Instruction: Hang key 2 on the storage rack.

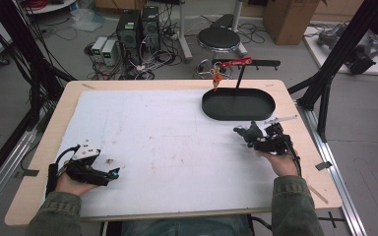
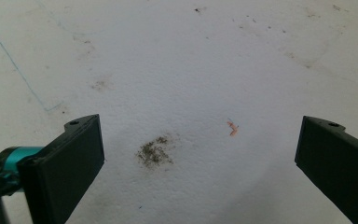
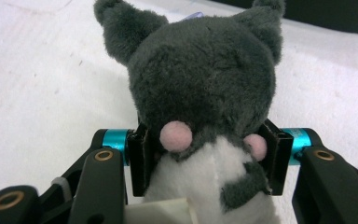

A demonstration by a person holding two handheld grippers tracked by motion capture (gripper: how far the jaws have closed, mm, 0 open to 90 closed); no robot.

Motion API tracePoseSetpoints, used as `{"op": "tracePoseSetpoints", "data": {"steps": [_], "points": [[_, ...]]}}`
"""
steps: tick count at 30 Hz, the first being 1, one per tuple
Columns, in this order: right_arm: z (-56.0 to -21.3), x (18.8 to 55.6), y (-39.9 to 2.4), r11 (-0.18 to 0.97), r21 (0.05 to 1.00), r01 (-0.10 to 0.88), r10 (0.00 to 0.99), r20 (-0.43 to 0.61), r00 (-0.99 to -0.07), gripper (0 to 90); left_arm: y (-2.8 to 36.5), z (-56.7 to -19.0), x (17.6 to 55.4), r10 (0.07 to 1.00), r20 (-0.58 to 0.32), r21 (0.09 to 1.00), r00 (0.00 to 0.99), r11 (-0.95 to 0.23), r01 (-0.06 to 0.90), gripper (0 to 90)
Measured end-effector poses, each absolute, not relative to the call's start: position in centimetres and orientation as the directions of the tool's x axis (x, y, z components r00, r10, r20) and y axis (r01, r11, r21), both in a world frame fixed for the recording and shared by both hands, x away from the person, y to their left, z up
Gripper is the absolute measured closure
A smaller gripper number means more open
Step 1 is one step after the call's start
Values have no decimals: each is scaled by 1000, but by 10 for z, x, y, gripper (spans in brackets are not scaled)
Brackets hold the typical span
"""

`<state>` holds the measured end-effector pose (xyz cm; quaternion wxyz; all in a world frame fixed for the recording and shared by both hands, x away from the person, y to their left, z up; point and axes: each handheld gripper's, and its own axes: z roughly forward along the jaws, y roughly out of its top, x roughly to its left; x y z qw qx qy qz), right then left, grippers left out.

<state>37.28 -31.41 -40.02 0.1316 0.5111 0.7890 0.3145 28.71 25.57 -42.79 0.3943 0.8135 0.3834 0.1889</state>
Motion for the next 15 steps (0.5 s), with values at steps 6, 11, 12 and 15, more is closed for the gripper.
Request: {"op": "tracePoseSetpoints", "data": {"steps": [6,11,12,15], "points": [[-388,378,-316,235,651,722,894,147,-423,492,255,-428,288,768,8,786,640,-401,471,17],[-376,384,-318,196,672,714,892,180,-415,491,254,-428,288,764,10,787,645,-404,467,17],[-374,385,-317,194,670,716,892,183,-413,491,253,-428,288,763,10,787,646,-405,466,17],[-368,389,-316,188,678,711,889,190,-417,491,253,-428,288,762,9,788,648,-405,465,17]]}}
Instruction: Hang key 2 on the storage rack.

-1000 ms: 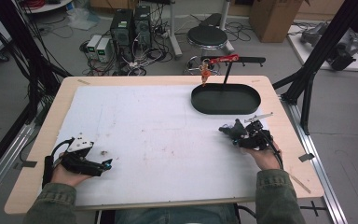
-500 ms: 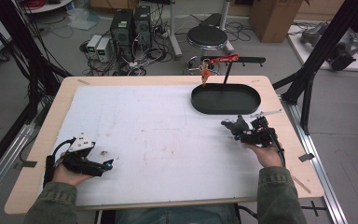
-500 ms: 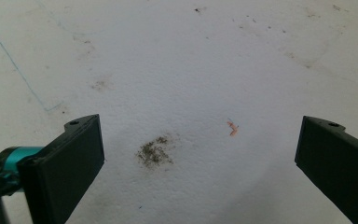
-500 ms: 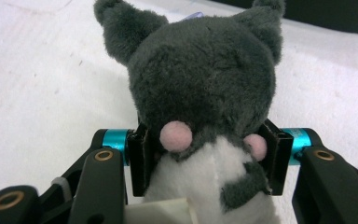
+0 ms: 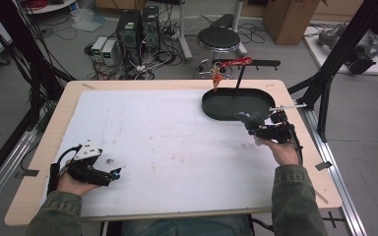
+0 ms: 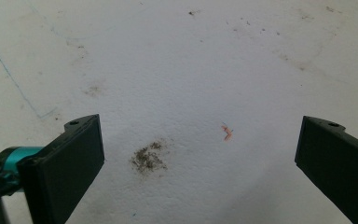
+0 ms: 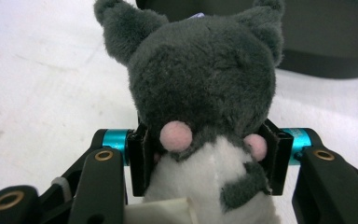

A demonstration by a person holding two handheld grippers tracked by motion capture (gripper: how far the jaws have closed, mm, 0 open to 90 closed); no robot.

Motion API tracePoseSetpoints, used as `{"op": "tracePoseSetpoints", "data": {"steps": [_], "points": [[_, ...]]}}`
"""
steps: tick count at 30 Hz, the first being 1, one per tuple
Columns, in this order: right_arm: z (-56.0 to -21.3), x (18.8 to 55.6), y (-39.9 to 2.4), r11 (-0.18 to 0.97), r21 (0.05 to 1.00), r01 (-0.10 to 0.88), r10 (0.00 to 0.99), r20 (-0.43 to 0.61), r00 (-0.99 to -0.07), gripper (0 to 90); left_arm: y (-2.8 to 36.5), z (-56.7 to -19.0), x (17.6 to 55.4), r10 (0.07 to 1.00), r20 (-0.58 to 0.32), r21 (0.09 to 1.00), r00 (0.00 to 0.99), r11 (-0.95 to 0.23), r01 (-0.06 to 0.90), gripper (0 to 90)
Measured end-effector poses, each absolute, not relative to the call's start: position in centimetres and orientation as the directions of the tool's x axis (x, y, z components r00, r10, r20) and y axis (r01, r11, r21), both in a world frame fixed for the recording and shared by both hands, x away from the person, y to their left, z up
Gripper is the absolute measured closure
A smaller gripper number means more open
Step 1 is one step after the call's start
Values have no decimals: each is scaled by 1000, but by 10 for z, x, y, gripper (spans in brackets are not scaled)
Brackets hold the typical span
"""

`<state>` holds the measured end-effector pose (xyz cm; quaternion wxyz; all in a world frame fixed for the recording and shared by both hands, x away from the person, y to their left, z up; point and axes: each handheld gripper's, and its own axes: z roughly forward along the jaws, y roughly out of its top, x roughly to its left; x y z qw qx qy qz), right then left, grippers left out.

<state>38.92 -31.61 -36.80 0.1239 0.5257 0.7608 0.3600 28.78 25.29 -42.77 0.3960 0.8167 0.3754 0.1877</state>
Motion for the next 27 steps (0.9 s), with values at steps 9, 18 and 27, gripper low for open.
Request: {"op": "tracePoseSetpoints", "data": {"steps": [9,18,27], "points": [[-352,402,-312,162,694,702,896,196,-400,491,253,-428,288,759,11,788,651,-407,462,17],[-343,416,-314,111,714,691,900,224,-375,491,250,-427,287,749,21,787,662,-420,451,17],[-319,435,-307,110,723,682,906,209,-368,491,250,-427,287,753,18,791,658,-413,451,17]]}}
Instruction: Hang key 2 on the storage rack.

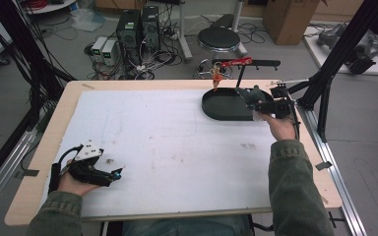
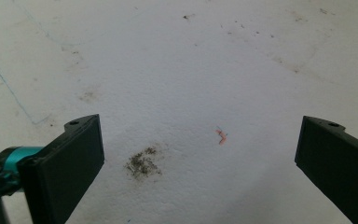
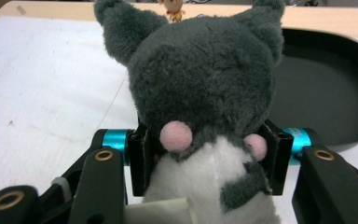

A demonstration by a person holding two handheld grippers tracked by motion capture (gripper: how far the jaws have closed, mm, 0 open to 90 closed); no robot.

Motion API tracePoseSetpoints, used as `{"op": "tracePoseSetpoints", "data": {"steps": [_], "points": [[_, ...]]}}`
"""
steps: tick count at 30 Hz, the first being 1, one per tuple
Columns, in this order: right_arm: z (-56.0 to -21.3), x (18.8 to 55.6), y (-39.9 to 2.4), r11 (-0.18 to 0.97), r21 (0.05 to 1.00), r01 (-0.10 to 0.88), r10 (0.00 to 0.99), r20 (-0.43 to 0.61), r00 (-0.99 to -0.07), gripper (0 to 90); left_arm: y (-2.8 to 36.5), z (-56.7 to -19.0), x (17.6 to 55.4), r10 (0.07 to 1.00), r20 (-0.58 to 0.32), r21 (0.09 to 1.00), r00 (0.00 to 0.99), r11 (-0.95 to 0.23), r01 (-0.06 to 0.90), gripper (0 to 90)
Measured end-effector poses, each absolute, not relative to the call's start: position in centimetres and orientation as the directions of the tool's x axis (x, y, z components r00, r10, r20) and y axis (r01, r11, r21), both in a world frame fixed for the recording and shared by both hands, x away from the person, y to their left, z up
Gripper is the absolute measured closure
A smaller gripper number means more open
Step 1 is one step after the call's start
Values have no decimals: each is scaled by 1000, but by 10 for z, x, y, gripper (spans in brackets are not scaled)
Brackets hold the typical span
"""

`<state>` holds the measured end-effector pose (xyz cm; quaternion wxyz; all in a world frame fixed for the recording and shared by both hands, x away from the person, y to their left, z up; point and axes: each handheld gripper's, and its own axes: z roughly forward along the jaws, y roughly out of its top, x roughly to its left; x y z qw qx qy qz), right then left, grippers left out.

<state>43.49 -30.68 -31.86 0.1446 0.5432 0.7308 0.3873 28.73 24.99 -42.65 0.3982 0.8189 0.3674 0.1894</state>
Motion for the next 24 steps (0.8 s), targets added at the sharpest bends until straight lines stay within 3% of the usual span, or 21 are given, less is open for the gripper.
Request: {"op": "tracePoseSetpoints", "data": {"steps": [24], "points": [[-292,475,-299,4,738,675,918,265,-294,490,250,-427,288,752,16,786,659,-417,457,17]]}}
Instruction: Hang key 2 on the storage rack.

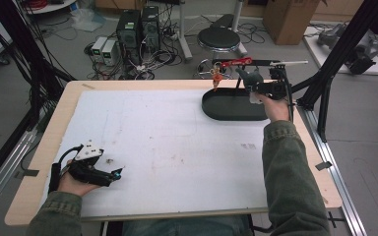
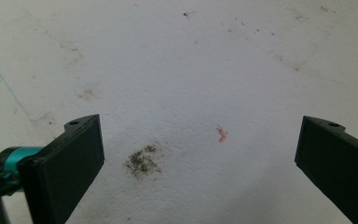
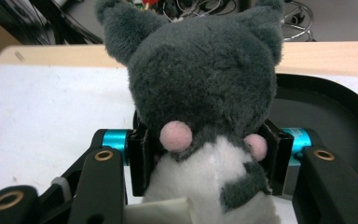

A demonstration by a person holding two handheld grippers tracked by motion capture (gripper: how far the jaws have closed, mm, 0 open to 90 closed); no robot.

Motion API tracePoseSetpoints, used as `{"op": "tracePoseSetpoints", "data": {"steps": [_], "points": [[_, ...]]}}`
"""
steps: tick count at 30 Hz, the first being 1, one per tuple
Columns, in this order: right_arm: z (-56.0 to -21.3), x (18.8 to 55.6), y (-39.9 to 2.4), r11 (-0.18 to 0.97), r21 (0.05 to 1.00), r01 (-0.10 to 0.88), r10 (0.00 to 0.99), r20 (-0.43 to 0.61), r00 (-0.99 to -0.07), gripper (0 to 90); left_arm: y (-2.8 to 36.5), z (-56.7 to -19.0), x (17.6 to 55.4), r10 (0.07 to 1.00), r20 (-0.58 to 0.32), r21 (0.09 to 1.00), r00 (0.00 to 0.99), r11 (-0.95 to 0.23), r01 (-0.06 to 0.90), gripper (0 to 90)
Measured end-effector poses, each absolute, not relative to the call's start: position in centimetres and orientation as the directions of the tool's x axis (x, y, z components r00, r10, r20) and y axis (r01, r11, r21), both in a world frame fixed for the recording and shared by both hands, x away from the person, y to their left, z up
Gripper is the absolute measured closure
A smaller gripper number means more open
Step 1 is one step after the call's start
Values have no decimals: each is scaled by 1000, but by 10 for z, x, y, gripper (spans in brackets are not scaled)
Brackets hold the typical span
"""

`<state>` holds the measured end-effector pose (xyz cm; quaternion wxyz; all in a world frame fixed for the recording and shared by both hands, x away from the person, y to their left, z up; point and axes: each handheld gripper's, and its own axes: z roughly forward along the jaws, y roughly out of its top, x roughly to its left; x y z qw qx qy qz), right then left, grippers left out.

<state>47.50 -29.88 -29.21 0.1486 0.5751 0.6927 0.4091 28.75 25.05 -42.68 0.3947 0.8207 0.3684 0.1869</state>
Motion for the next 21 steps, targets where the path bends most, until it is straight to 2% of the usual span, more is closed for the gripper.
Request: {"op": "tracePoseSetpoints", "data": {"steps": [21], "points": [[-285,499,-289,-25,743,669,917,285,-281,489,251,-427,288,754,13,785,657,-415,461,17]]}}
